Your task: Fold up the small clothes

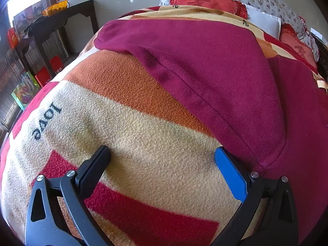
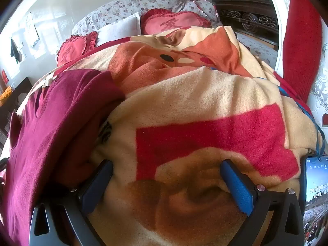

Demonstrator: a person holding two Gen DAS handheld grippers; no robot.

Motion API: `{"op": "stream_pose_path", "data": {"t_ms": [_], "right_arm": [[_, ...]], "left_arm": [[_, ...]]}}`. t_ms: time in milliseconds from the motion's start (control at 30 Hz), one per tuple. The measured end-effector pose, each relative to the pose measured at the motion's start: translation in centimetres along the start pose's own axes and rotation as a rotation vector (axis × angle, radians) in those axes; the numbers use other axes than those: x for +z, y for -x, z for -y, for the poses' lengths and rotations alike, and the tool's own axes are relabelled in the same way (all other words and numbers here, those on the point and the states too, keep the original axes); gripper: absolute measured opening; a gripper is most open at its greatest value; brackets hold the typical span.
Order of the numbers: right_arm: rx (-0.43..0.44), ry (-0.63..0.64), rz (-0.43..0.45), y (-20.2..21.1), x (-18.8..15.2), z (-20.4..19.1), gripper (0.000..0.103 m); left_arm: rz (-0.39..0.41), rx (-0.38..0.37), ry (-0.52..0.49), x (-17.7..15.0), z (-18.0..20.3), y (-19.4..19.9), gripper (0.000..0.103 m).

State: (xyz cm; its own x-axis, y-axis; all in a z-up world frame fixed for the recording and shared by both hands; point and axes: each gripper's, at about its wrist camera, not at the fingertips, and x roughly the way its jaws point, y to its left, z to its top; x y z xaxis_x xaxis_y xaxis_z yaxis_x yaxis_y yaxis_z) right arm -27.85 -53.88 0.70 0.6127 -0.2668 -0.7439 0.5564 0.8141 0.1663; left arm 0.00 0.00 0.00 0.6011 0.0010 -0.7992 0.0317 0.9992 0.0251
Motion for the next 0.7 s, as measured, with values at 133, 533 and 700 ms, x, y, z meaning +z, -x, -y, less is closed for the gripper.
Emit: {"op": "stream_pose_path", "data": {"t_ms": [133,533,700], "right_arm": [[0.000,0.000,0.000,0.0,0.0,0.0,0.103],[0.000,0.000,0.000,0.0,0.0,0.0,0.103],[0.000,0.000,0.000,-0.1,0.0,-0.1,0.103]], "left_arm": [[-0.027,-0.010,-0.019,0.2,0.0,0.3,0.102],[0.007,-0.069,-0.076,-0.9,1.1,8.4,0.102],[0.027,-0.073,-0.097,-1.1,2.1,10.5,0.102]]}}
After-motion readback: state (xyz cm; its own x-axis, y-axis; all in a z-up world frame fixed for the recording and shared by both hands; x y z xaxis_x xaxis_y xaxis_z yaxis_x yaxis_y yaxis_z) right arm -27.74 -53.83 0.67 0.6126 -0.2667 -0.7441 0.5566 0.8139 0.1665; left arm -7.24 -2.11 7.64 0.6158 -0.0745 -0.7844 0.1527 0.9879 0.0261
